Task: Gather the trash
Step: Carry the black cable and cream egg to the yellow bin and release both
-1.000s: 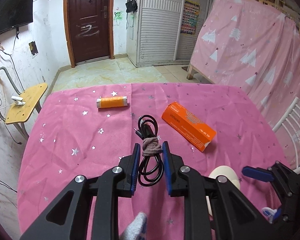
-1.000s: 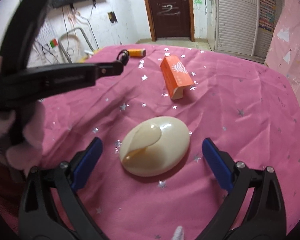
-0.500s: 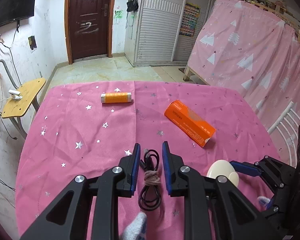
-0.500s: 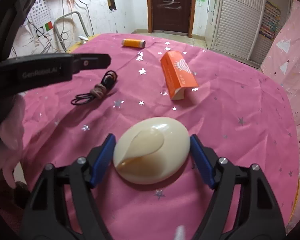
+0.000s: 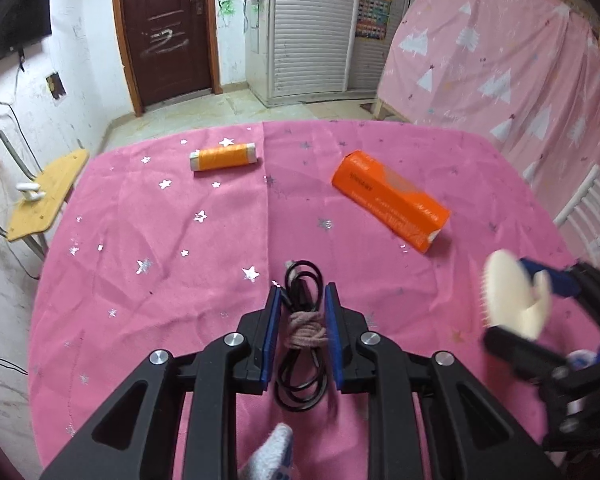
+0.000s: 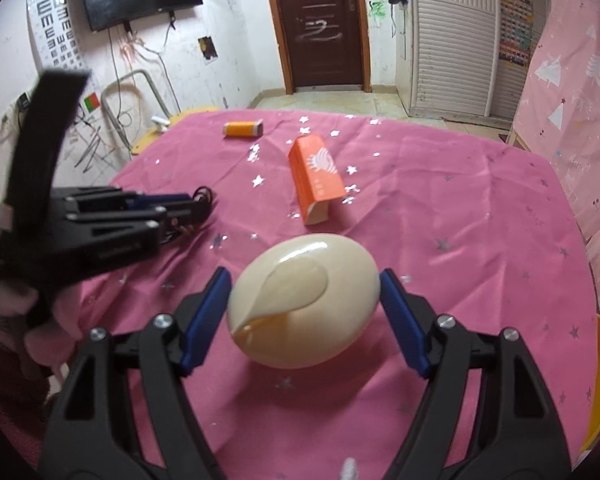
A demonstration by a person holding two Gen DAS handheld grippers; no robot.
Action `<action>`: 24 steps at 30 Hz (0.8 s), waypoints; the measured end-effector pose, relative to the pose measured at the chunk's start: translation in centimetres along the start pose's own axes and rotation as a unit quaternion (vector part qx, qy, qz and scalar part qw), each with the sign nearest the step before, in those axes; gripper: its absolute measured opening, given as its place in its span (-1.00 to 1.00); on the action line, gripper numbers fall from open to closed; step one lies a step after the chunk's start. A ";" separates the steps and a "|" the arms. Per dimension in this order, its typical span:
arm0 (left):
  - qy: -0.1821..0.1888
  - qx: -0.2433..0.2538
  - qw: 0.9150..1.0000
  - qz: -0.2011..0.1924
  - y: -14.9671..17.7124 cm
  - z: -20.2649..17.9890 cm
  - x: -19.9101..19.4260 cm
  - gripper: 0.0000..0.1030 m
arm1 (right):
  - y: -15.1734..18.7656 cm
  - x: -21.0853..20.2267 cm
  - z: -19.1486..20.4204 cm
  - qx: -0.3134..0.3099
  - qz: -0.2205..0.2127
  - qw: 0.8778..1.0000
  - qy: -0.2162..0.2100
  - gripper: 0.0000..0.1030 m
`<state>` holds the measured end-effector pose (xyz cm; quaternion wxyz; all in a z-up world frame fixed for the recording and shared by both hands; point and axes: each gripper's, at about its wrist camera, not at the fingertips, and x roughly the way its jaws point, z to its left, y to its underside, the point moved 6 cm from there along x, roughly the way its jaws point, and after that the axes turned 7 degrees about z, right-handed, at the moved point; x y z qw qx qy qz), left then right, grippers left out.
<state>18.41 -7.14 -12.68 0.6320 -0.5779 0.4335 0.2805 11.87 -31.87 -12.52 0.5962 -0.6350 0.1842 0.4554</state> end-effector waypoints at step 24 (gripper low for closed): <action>-0.050 -0.005 0.999 -0.003 -0.2 -0.3 0.7 -0.37 | 2.7 -2.0 -3.8 0.057 -0.036 0.997 -0.038 0.42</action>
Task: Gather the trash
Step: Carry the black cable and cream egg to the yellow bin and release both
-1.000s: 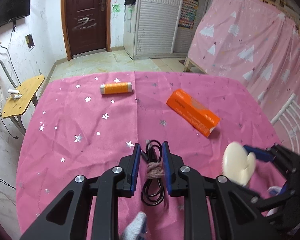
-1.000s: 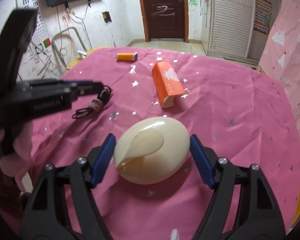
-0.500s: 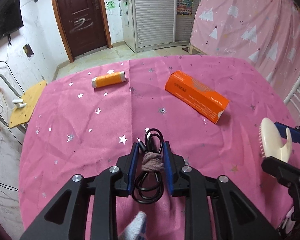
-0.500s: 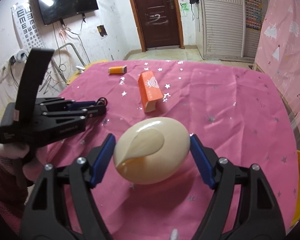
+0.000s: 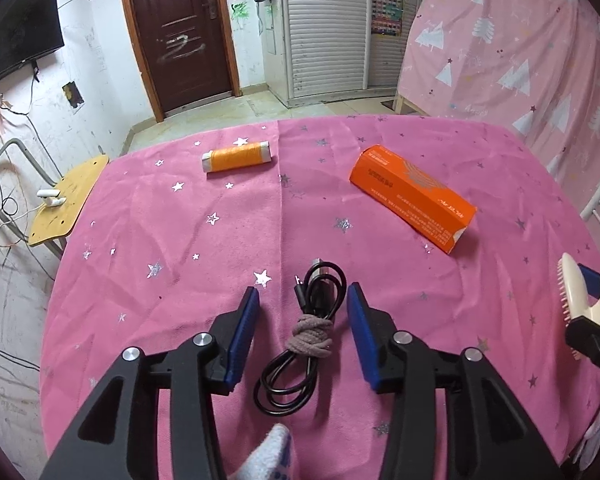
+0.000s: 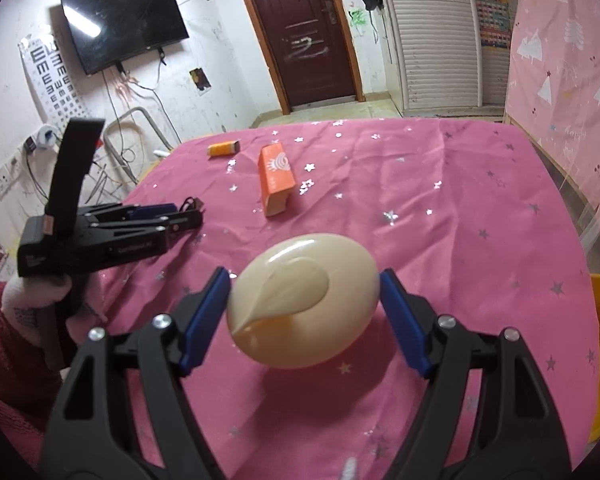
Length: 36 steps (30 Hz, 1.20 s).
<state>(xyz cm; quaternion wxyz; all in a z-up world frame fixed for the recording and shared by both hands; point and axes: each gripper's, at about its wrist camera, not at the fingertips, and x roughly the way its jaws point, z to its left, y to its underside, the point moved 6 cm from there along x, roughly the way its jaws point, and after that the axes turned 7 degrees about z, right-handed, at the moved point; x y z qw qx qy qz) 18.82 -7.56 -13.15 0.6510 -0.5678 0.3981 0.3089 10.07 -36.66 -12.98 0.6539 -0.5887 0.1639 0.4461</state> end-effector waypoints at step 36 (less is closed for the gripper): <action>0.076 0.119 0.988 -0.066 -3.9 -20.8 -7.4 -0.74 | 1.6 -13.2 -20.3 0.172 -0.161 0.968 0.083 0.43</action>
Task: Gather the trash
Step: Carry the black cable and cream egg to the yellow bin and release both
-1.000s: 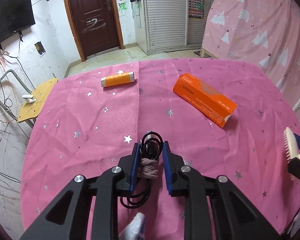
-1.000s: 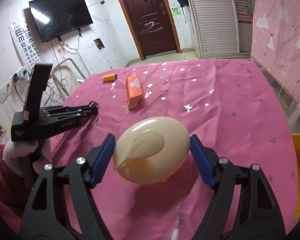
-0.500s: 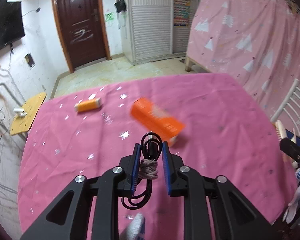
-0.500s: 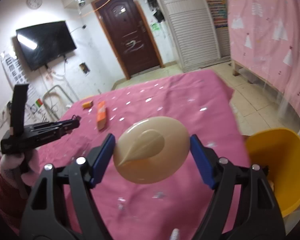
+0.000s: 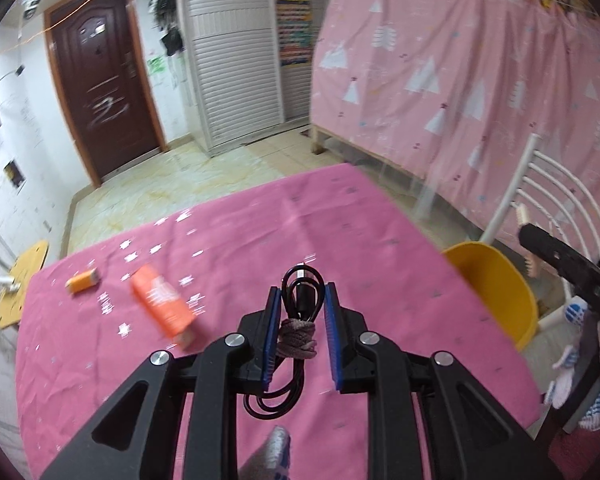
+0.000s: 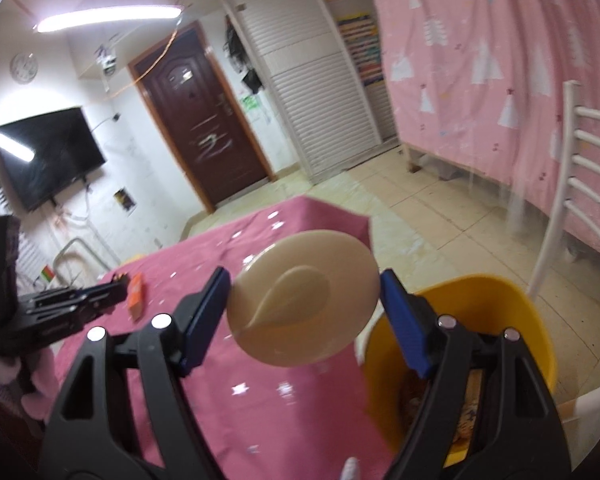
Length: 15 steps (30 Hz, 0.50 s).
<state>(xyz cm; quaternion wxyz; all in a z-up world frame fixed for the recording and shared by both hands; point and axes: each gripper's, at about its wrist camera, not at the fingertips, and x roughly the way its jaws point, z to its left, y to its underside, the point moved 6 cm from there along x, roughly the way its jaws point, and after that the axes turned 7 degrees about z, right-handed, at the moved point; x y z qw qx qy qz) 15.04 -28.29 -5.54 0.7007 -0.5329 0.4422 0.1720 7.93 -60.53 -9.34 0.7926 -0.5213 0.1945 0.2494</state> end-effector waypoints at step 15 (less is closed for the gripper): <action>0.055 0.106 0.993 0.003 -2.9 -15.5 2.2 -0.74 | -0.3 -1.8 -9.5 0.092 -0.041 0.994 0.049 0.58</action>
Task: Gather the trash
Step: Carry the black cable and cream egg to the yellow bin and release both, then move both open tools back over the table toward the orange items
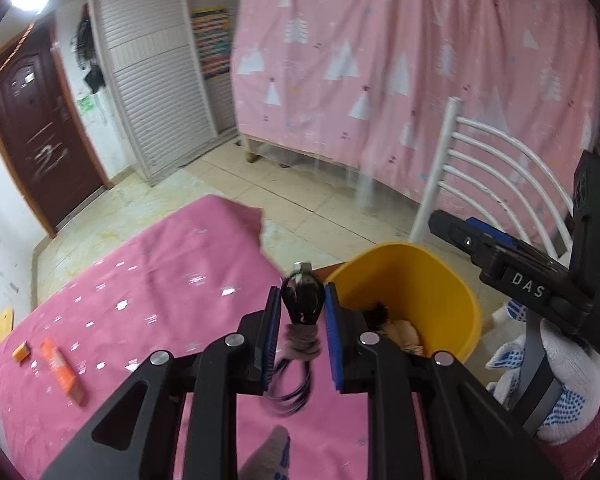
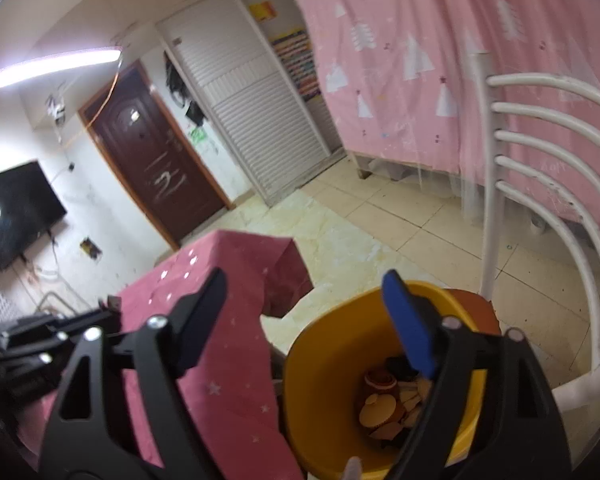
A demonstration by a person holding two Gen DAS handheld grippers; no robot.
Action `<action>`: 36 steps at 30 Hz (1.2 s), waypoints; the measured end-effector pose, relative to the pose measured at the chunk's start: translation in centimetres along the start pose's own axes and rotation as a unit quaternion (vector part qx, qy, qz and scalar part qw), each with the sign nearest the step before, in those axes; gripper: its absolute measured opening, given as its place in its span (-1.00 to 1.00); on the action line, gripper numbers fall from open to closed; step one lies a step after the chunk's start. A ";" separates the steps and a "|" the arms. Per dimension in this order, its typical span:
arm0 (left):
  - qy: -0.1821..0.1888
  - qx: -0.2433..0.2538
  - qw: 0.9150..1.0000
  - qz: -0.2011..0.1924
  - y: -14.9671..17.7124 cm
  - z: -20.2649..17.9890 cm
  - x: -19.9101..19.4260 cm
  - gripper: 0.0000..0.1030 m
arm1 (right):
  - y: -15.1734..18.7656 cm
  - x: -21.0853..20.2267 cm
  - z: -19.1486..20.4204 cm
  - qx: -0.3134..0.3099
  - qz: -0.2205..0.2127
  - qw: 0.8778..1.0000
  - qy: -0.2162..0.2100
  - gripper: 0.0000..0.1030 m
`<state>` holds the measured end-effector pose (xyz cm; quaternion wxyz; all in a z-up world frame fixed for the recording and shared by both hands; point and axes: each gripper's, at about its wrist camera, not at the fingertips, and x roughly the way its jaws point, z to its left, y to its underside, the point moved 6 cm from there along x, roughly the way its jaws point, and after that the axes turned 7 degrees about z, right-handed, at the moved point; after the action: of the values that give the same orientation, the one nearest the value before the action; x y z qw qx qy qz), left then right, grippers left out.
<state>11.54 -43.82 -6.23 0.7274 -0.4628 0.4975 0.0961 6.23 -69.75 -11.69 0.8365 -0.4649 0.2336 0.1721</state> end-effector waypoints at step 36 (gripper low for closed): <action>0.001 -0.057 0.998 -0.010 0.9 7.3 -1.3 -0.74 | 0.8 -0.6 5.9 -0.034 0.005 0.998 -0.044 0.71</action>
<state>14.97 -37.31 -5.19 0.7000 -0.5085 0.4876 0.1170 6.72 -64.27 -9.24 0.8288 -0.4838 0.1926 0.2048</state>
